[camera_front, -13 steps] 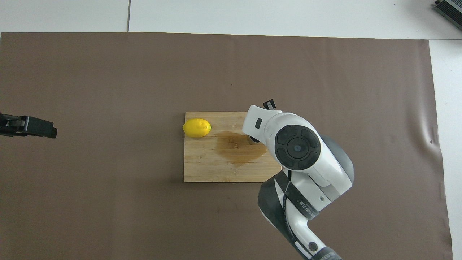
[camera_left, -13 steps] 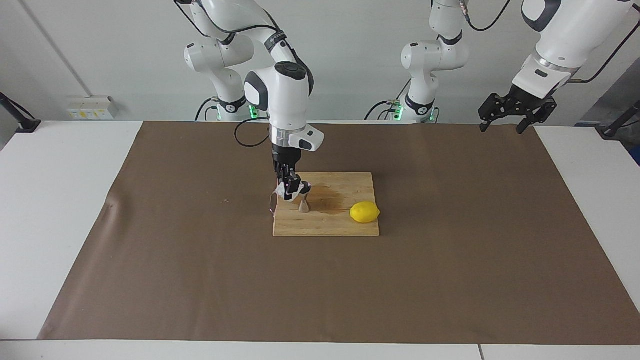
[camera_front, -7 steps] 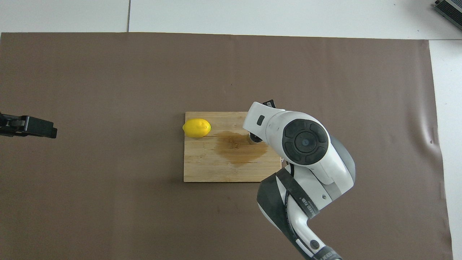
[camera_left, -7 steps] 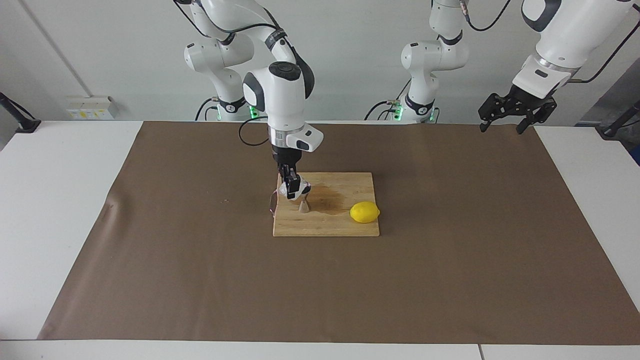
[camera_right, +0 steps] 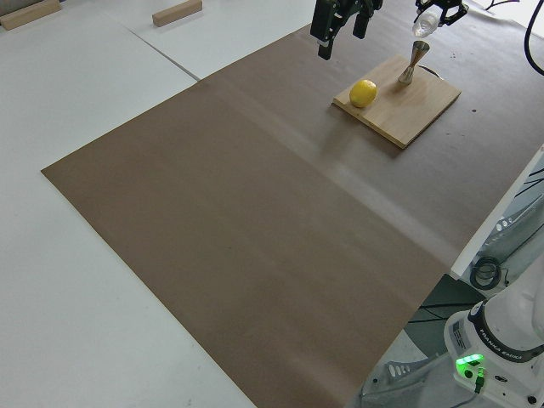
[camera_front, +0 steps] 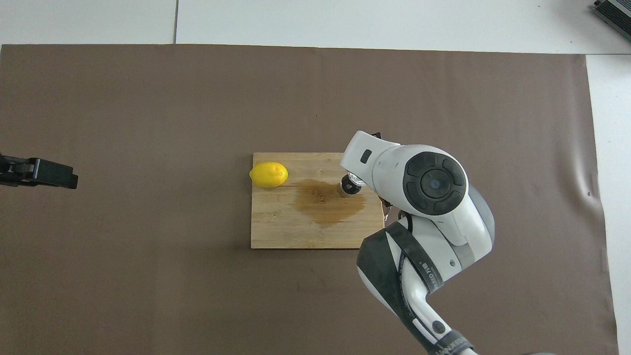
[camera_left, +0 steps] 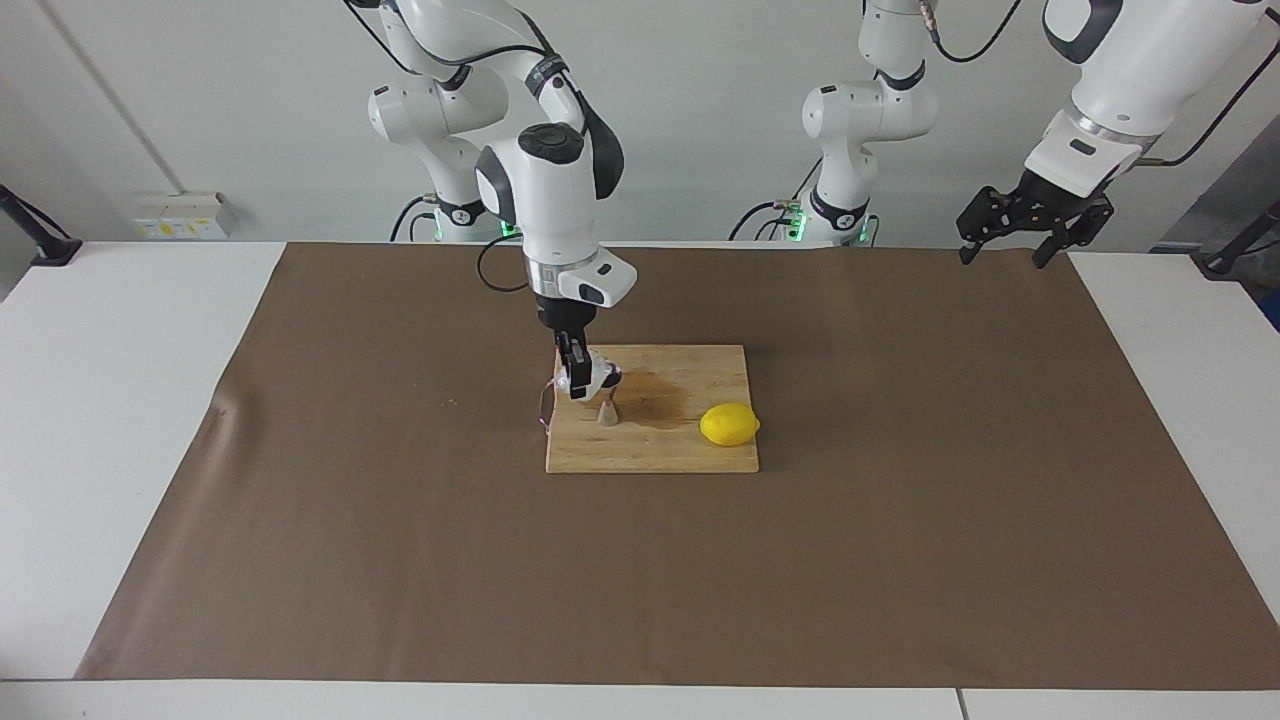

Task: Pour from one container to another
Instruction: 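Turn the white cup upright and move it beside the cutting board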

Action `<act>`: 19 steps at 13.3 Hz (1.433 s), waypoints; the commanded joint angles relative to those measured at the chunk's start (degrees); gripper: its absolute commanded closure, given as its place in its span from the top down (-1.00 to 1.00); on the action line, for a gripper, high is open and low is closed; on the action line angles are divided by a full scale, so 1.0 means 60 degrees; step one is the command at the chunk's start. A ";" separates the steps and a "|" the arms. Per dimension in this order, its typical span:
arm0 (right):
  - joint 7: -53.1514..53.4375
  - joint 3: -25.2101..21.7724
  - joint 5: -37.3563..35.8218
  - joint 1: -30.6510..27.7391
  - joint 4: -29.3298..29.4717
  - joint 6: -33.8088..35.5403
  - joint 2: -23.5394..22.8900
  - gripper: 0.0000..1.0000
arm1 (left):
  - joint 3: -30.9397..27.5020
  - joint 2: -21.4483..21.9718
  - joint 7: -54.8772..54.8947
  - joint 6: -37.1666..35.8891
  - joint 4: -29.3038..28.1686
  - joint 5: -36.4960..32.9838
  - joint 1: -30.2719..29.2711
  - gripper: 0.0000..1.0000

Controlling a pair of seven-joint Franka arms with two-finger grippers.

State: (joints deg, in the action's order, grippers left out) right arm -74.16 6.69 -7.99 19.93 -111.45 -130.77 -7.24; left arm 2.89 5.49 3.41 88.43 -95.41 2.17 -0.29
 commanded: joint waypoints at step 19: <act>-0.5287 0.0056 0.5535 -0.4389 -0.1816 0.1449 0.0008 -1.00 | -0.0057 0.0242 0.0091 -0.0017 -0.0212 -0.0128 0.0048 1.00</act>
State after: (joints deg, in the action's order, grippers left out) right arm -100.97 6.34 22.91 -3.75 -121.29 -121.27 -6.33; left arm 2.89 5.49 3.41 88.43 -95.41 2.17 -0.29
